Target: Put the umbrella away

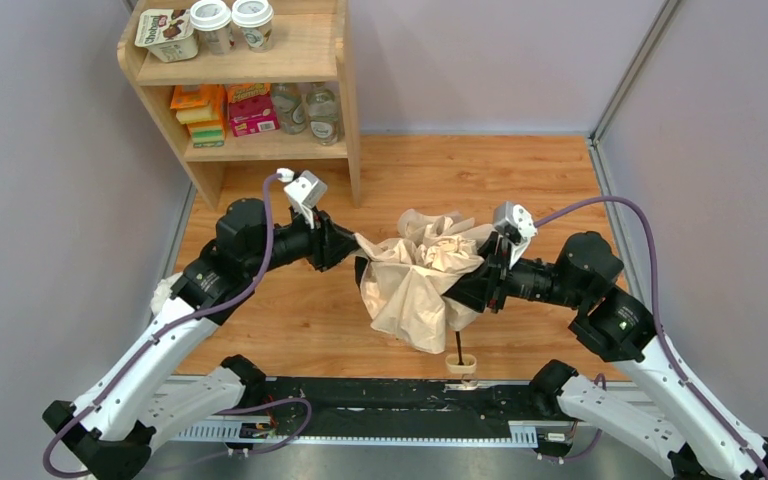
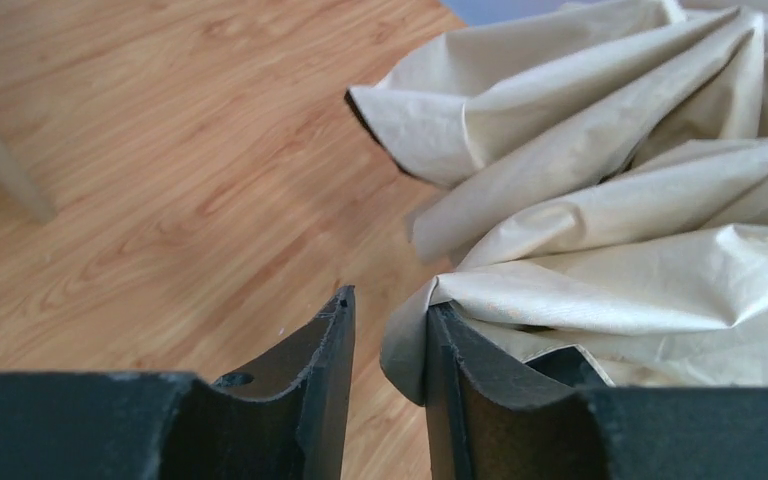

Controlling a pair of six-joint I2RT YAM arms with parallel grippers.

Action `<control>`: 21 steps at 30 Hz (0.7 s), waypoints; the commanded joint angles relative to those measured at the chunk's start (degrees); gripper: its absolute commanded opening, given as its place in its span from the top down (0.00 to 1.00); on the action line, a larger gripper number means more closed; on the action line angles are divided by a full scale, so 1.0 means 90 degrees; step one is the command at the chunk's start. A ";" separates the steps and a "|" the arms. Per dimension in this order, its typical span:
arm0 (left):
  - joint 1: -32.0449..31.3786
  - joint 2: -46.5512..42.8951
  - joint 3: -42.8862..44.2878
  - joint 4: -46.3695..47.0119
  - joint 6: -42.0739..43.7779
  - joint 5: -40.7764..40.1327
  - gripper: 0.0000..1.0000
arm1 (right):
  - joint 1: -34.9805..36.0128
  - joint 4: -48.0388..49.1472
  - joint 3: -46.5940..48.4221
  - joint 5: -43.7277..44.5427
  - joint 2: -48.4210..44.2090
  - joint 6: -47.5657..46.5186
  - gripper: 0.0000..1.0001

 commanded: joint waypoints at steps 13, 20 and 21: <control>0.0020 -0.2062 -0.0634 -0.0119 -0.0602 -0.0969 0.47 | -0.0013 -0.0461 0.0168 0.3405 -0.0318 -0.0883 1.00; 0.0010 -0.0189 -0.0125 -0.0854 -0.2487 -0.0542 0.37 | -0.0013 -0.0246 0.0012 0.3640 -0.0220 -0.0756 1.00; 0.0020 -0.0080 -0.0435 -0.0185 -0.2905 -0.0066 0.37 | -0.0013 -0.0207 -0.0008 0.3649 -0.0201 -0.0717 1.00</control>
